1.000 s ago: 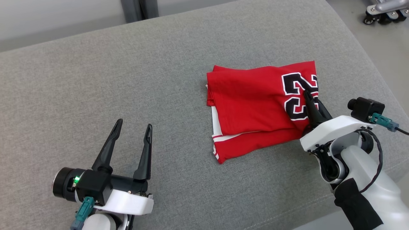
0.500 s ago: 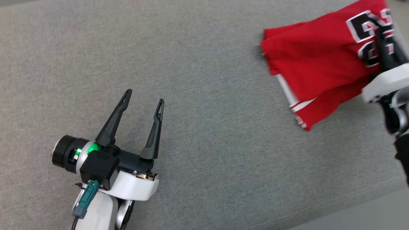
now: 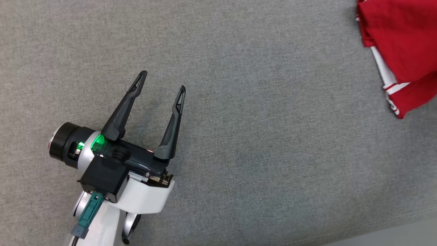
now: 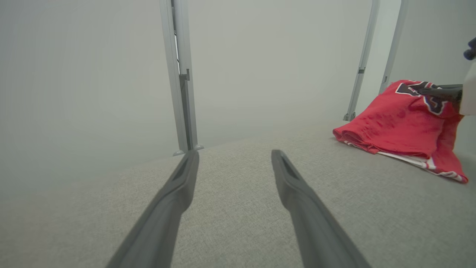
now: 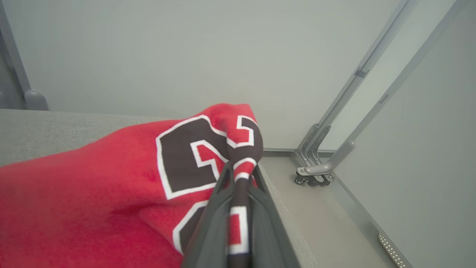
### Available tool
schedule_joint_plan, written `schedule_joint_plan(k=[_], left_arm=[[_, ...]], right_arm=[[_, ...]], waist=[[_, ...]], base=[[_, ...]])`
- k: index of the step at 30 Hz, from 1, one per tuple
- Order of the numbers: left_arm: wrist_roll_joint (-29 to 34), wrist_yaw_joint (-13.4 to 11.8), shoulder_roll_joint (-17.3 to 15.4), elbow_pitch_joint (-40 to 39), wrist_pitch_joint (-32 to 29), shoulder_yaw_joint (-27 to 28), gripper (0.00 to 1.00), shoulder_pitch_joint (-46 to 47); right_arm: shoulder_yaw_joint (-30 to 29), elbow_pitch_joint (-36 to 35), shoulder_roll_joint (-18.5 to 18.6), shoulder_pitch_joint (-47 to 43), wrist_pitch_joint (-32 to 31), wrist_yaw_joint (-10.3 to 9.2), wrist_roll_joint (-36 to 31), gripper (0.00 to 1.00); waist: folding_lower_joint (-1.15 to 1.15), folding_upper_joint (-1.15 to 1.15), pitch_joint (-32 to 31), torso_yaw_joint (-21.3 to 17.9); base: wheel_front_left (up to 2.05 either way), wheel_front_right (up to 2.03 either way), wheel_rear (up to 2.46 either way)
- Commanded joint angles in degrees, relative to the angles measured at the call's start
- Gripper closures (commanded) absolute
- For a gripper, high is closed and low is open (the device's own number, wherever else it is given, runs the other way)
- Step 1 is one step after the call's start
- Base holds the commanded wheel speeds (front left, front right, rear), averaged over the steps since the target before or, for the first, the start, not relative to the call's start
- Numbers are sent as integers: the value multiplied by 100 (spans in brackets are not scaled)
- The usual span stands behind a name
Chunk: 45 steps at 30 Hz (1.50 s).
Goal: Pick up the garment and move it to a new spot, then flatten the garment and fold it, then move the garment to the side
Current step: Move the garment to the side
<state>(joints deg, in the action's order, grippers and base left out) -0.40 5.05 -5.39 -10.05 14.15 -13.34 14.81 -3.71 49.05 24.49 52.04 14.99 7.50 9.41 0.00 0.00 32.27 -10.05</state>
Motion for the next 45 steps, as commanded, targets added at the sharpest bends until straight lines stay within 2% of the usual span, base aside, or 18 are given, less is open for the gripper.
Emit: schedule_joint_plan(k=[1, 18, 19, 20, 26, 31, 35, 45], left_arm=[[38, 26, -52, -65, -20, -4, 0, 128], [32, -36, -166, -330, -164, -107, 0, 156], [28, -38, -164, -321, -165, -114, 0, 171], [23, -42, -162, -308, -164, -122, 0, 180], [-28, -66, -146, -230, -126, -145, 0, 196], [-82, -121, -104, -131, -63, -168, 0, 109], [-169, -205, -50, 14, -25, -165, 0, 12], [-687, -639, 111, 595, -15, 141, 0, -266]], right_arm=[[-190, 65, 88, 61, 29, 0, -134, 100], [-1444, 94, 92, 164, 30, 0, -1678, 100], [-1524, 96, 80, 179, 30, 0, -1760, 61], [-1590, 82, 70, 186, 30, 0, -1862, 0], [-1879, -204, -123, 61, 30, 0, -2369, 0], [-1716, -535, -520, -68, 29, 0, -2640, 0], [-1417, -717, -909, -214, 29, 0, -2387, 0], [-299, -1166, -1655, -723, 30, 1, -1181, 0]], waist=[[0, 0, 56, 34], [0, 0, 307, 243], [0, 0, 310, 257], [0, 0, 309, 272], [0, 0, 211, 332], [0, 0, -4, 367], [0, 0, -246, 413], [0, 0, -943, 559]], base=[[0, 0, 0], [0, 0, 0], [0, 0, 0], [0, 0, 0], [0, 0, 0], [0, 0, 0], [0, 0, 0], [0, 0, 0]])
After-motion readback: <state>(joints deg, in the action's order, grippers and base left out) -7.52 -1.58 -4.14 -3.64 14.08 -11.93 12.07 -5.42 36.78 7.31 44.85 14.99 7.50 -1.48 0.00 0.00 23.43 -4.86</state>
